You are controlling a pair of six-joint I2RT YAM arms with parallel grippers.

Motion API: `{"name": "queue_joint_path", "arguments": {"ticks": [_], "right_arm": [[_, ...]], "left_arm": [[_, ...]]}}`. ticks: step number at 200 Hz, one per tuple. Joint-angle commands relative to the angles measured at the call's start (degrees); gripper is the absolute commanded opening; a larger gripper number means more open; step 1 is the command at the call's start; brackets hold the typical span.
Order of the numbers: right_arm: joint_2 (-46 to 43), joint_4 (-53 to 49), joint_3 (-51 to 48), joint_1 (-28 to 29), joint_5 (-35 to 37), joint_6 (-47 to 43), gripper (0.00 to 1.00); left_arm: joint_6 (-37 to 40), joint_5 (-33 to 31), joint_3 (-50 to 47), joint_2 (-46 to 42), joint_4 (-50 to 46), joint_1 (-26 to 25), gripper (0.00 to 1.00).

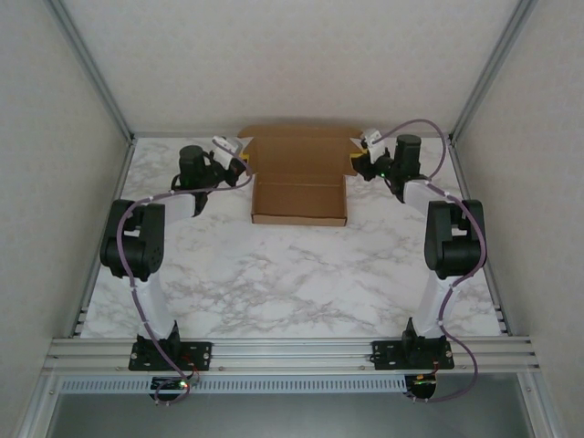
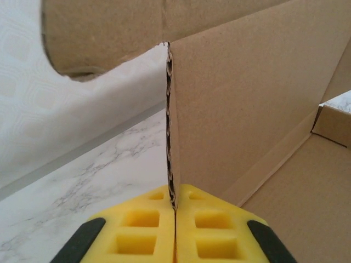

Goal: Fold the paper box

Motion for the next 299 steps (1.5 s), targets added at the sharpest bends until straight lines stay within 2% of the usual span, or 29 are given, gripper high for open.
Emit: {"name": "queue_joint_path", "arguments": {"ticks": [1, 36, 63, 82, 99, 110, 175, 227, 279, 299], "right_arm": [[-3.05, 1.17, -1.8, 1.88, 2.28, 1.19, 0.17], [-4.45, -1.08, -2.1, 4.64, 6.68, 4.29, 0.08], [-5.42, -0.48, -3.35, 8.02, 15.98, 10.17, 0.09], [-5.94, -1.34, -3.27, 10.85, 25.95, 15.07, 0.09], [-6.11, -3.14, -2.32, 12.72, 34.66, 21.5, 0.13], [-5.75, -6.17, -0.73, 13.62, 37.81, 26.18, 0.16], [-4.27, -3.74, 1.33, 21.56, 47.77, 37.02, 0.33], [-2.42, -3.31, 3.66, 24.8, 50.1, 40.63, 0.34], [-2.23, -6.49, 5.26, 25.73, 58.85, 47.85, 0.36], [-2.11, -6.69, 5.31, 25.88, 59.46, 50.59, 0.37]], "left_arm": [[-0.94, 0.61, -1.71, -2.28, 0.43, -1.43, 0.05], [-5.41, -2.73, -2.99, -3.5, 2.62, -2.9, 0.0], [-9.47, -5.92, -5.55, -4.56, 6.78, -4.53, 0.0], [-10.45, -8.07, -6.15, -4.87, 6.77, -6.18, 0.0], [-11.42, -9.93, -6.85, -5.29, 7.16, -7.58, 0.0], [-12.48, -11.41, -7.42, -5.64, 7.79, -8.17, 0.0], [-20.43, -15.53, -10.67, -6.48, 14.39, -10.24, 0.0], [-22.57, -20.17, -10.72, -5.14, 15.82, -13.5, 0.0], [-22.9, -21.67, -11.68, -5.99, 16.73, -13.84, 0.0], [-23.33, -21.91, -12.17, -6.27, 16.83, -13.89, 0.0]]}}
